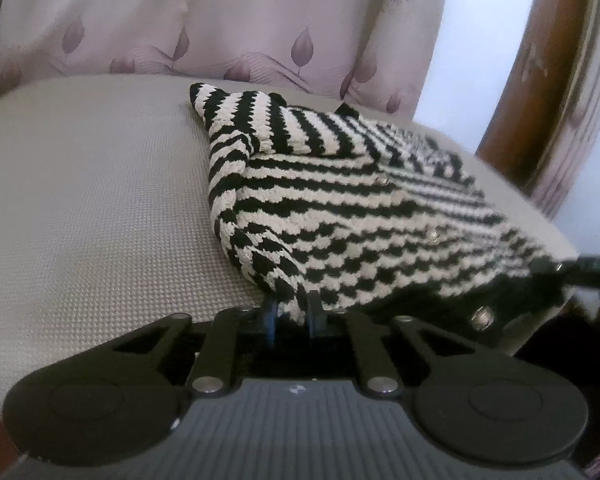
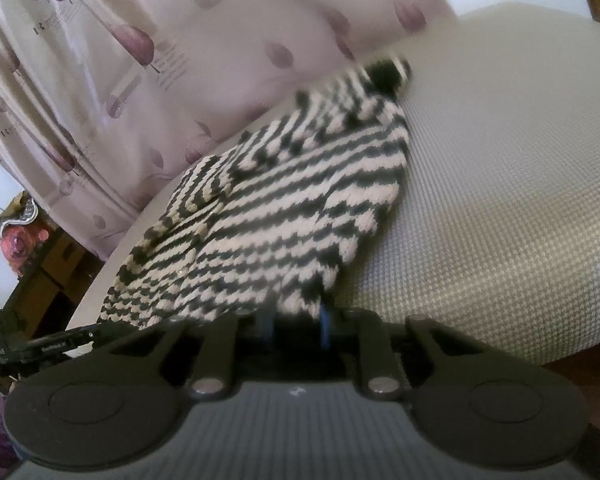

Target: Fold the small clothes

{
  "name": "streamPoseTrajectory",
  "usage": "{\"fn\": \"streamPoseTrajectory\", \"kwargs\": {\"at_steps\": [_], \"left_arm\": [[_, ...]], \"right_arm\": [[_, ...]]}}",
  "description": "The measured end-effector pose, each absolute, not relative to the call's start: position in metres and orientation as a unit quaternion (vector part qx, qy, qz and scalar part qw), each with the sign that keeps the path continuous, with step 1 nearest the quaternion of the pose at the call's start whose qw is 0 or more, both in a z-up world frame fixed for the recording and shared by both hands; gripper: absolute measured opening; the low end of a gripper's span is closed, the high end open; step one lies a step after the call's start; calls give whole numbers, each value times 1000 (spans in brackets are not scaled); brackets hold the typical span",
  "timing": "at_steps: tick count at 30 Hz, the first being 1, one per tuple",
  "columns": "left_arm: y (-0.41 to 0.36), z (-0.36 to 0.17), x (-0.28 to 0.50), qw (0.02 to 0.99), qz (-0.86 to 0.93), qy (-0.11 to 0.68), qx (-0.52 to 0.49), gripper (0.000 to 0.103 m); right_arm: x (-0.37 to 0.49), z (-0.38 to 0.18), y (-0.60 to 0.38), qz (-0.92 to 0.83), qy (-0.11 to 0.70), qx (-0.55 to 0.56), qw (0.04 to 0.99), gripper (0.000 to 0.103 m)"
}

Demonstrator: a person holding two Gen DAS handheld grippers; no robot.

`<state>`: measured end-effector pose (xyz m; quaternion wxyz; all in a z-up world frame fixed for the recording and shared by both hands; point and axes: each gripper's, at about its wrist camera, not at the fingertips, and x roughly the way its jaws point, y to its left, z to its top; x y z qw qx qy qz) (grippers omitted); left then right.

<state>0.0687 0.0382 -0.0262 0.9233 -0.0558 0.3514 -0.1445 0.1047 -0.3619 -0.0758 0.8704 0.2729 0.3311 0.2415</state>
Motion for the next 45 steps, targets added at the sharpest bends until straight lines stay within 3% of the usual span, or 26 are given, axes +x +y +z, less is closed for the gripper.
{"fn": "streamPoseTrajectory", "kwargs": {"at_steps": [12,21,32,40,45], "left_arm": [[60,-5,77,923,-150,316,-159,12],[51,31,99,937,-145,266,-174,12],[50,66,198,948,-103,220,-208,9],[60,31,289,952,-40,223,-207,7],[59,-3,335,954,-8,248,-169,7]], "right_arm": [[100,-66,-383,284,262,403,830,16],[118,-49,-390,288,216,454,815,15],[209,-17,-417,263,177,476,820,13],[315,-30,-426,221,197,482,825,13],[376,-67,-422,190,235,486,820,13]]}}
